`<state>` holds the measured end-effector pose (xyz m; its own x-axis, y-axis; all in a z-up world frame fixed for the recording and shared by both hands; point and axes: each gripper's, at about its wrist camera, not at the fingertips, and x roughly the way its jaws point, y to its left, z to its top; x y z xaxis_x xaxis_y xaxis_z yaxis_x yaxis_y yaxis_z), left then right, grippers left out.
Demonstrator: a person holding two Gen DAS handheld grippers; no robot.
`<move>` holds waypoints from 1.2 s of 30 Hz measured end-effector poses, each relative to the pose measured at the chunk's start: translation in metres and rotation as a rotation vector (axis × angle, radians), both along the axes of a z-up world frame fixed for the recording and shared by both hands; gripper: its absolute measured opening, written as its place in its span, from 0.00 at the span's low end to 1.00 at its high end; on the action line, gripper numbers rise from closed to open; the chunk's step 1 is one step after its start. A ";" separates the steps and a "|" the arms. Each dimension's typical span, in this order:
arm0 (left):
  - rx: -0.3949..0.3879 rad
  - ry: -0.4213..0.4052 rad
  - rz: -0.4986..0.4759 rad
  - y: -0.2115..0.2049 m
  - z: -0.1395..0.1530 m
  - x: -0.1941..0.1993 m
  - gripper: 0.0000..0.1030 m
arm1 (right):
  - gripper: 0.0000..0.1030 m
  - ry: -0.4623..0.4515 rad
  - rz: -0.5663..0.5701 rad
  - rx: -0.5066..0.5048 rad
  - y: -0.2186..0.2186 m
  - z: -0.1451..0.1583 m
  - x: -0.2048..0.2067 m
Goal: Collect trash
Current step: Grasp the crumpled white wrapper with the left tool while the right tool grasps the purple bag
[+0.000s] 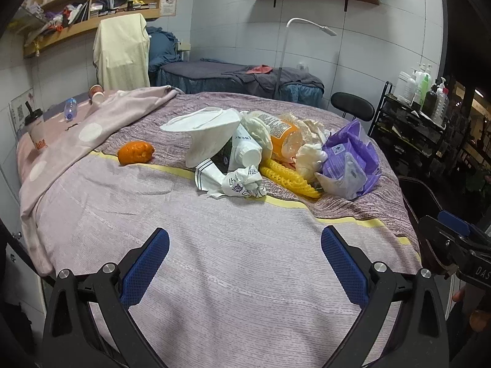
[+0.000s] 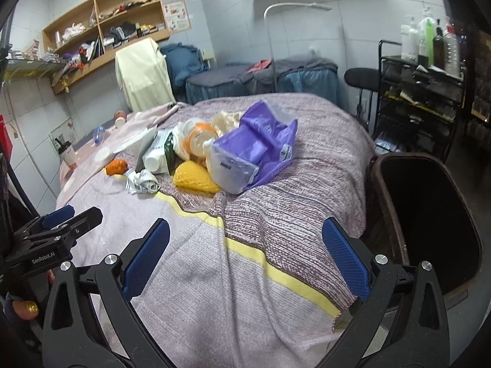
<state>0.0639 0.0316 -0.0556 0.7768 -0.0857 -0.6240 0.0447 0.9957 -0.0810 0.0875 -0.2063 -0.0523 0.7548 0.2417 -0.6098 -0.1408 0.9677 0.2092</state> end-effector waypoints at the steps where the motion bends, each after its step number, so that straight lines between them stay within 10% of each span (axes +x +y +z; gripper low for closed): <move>1: -0.001 0.015 -0.005 0.003 -0.001 0.005 0.94 | 0.95 0.015 0.010 0.006 0.001 -0.002 0.006; 15: 0.025 0.154 -0.080 0.005 -0.014 0.080 0.93 | 0.95 0.084 0.064 -0.061 0.016 0.000 0.083; 26: 0.030 0.217 -0.090 0.005 -0.023 0.115 0.67 | 0.95 0.163 0.038 -0.128 0.040 -0.008 0.140; 32: 0.004 0.211 -0.096 0.002 -0.027 0.113 0.44 | 0.55 0.221 0.067 -0.045 0.031 -0.028 0.153; 36: -0.002 0.179 -0.088 0.002 -0.024 0.107 0.37 | 0.48 0.188 0.068 0.019 0.021 -0.026 0.150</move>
